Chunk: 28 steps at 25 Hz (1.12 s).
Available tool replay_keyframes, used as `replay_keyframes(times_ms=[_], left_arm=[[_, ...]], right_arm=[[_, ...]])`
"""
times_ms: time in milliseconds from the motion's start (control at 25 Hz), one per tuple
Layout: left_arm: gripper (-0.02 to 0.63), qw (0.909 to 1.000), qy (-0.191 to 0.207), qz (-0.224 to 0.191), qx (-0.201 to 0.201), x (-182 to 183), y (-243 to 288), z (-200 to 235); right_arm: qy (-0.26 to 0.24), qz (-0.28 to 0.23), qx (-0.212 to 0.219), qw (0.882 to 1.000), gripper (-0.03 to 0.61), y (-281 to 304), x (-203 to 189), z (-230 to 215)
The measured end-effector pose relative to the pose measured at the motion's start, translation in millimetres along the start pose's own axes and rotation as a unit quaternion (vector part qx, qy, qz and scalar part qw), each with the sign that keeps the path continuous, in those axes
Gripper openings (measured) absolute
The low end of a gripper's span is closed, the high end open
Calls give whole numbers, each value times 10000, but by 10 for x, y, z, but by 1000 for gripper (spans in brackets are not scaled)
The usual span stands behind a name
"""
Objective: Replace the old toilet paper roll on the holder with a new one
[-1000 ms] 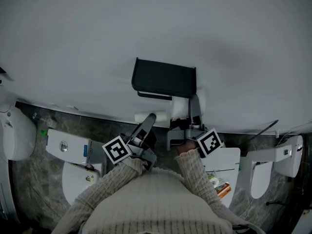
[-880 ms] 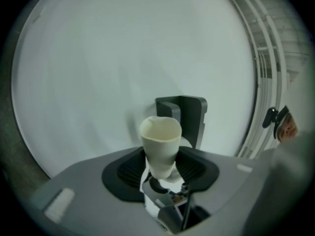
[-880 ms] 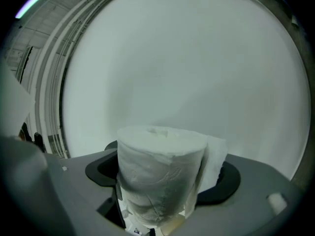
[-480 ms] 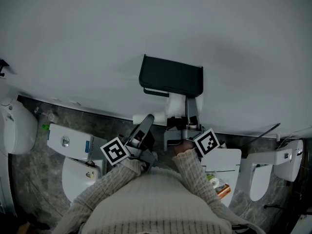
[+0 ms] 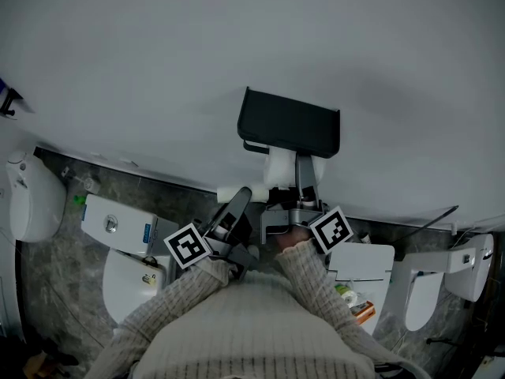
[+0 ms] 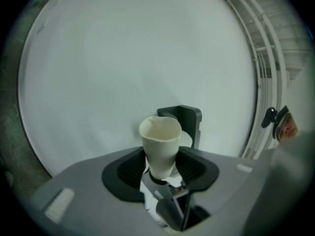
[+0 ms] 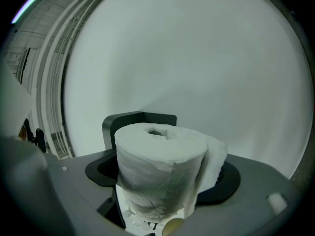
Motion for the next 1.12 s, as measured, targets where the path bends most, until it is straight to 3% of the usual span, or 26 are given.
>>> replay_keyframes(times_ms=[1120], left_arm=[[179, 9996, 27, -289, 74, 32, -28, -53]], right_arm=[[95, 443, 99, 9989, 440, 62, -114, 25]])
Point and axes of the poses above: the fingertips, and each gripper's own axes: y forward along the fingers, z to its left, x out of its top, the point moved 2 cm from there along -y, backward along the fingers, and after that the axes turned 10 degrees about -z, right-handed, at the moved point
